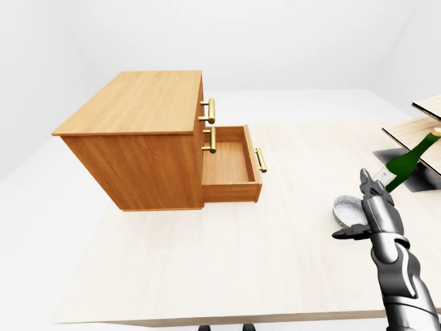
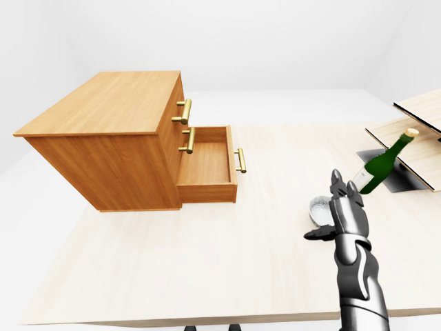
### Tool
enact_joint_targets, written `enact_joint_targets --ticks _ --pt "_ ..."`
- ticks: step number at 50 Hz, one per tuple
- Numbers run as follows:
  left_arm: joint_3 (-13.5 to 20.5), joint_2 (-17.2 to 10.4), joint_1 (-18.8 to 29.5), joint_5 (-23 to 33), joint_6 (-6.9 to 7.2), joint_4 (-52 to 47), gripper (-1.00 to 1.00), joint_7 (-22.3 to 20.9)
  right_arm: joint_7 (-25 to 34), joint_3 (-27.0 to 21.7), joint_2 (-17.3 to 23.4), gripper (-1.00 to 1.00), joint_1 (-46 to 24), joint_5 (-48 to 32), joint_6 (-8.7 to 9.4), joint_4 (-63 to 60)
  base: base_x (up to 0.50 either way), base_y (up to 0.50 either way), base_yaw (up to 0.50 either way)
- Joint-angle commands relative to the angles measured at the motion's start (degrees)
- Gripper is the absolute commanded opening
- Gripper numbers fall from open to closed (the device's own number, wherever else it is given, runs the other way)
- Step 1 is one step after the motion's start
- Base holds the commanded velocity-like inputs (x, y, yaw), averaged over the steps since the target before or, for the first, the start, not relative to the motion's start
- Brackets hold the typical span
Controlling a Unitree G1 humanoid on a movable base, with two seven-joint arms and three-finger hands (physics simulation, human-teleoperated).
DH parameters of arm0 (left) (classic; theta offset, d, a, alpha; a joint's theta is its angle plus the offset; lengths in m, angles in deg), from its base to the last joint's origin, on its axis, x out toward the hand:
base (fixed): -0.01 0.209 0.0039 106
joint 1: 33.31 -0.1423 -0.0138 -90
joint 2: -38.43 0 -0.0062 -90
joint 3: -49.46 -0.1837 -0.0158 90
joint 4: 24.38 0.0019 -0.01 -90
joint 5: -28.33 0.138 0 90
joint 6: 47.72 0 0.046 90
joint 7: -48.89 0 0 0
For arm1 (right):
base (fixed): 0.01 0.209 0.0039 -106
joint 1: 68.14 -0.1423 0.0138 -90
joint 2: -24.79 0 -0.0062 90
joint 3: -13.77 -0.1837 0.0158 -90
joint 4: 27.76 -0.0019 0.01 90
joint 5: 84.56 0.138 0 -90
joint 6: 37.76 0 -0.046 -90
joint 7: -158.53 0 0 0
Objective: Put the bowl on top of the cabinet.
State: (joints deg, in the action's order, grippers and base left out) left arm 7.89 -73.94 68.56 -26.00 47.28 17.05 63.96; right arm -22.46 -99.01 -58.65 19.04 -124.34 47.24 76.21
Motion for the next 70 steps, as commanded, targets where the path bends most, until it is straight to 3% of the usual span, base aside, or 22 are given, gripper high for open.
enact_joint_targets --ticks 1,58,70 --pt "-0.1 -0.1 0.1 -0.5 0.00 -0.4 1.00 0.5 -1.2 0.7 1.1 1.00 -1.4 0.2 0.00 2.7 0.00 0.00 0.00" --pt "-0.6 0.7 0.1 1.2 0.00 -0.2 1.00 -0.6 -9.5 4.9 3.9 1.00 -4.0 -0.1 0.00 17.6 0.00 0.00 0.00" --pt "-0.4 -0.3 0.6 -0.1 0.00 0.0 1.00 0.5 -10.5 5.7 4.2 1.00 -4.7 0.0 0.00 19.7 0.00 0.00 0.00"
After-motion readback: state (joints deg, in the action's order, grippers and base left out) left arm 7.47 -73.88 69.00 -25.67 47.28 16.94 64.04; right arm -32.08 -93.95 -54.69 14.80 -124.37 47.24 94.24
